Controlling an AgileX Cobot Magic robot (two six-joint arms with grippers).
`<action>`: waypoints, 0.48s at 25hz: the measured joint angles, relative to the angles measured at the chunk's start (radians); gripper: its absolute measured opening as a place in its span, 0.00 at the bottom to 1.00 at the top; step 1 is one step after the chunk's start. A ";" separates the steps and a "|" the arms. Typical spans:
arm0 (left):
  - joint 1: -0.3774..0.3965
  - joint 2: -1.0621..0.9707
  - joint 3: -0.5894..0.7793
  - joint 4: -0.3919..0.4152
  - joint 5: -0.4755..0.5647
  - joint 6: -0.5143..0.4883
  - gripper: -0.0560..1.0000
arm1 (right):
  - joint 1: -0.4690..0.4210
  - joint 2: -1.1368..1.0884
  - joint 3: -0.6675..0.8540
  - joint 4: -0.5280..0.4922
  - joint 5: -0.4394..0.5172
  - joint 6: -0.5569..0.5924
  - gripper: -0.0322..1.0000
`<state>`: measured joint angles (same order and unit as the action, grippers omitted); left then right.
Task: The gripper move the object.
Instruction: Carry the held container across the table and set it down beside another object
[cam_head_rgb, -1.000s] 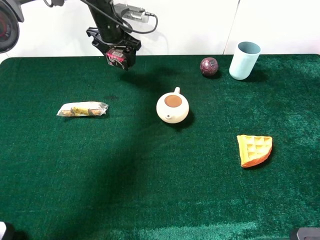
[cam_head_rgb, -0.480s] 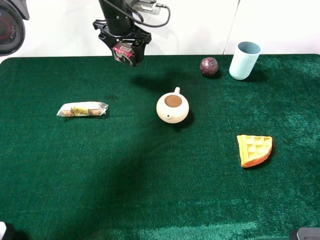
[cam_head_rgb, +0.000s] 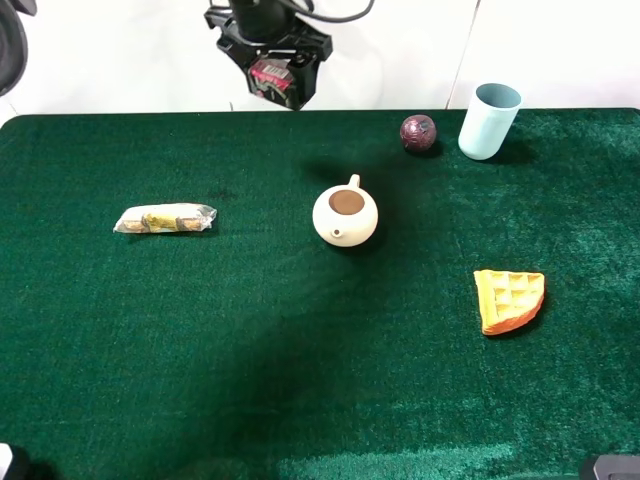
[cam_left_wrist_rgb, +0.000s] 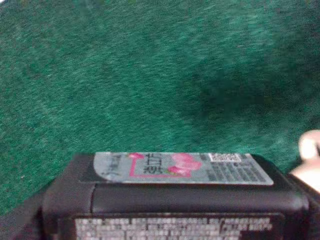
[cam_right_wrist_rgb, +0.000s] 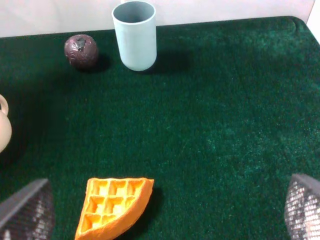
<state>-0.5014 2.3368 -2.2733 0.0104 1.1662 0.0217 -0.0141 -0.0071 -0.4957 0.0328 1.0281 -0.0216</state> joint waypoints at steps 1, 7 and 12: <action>-0.008 -0.003 0.000 0.000 0.000 -0.005 0.80 | 0.000 0.000 0.000 0.000 0.000 0.000 0.70; -0.063 -0.013 0.000 0.000 0.000 -0.022 0.80 | 0.000 0.000 0.000 0.000 0.000 0.000 0.70; -0.123 -0.013 0.000 0.000 0.000 -0.022 0.80 | 0.000 0.000 0.000 0.000 0.000 0.000 0.70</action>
<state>-0.6248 2.3240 -2.2733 0.0104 1.1662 0.0000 -0.0141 -0.0071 -0.4957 0.0328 1.0281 -0.0216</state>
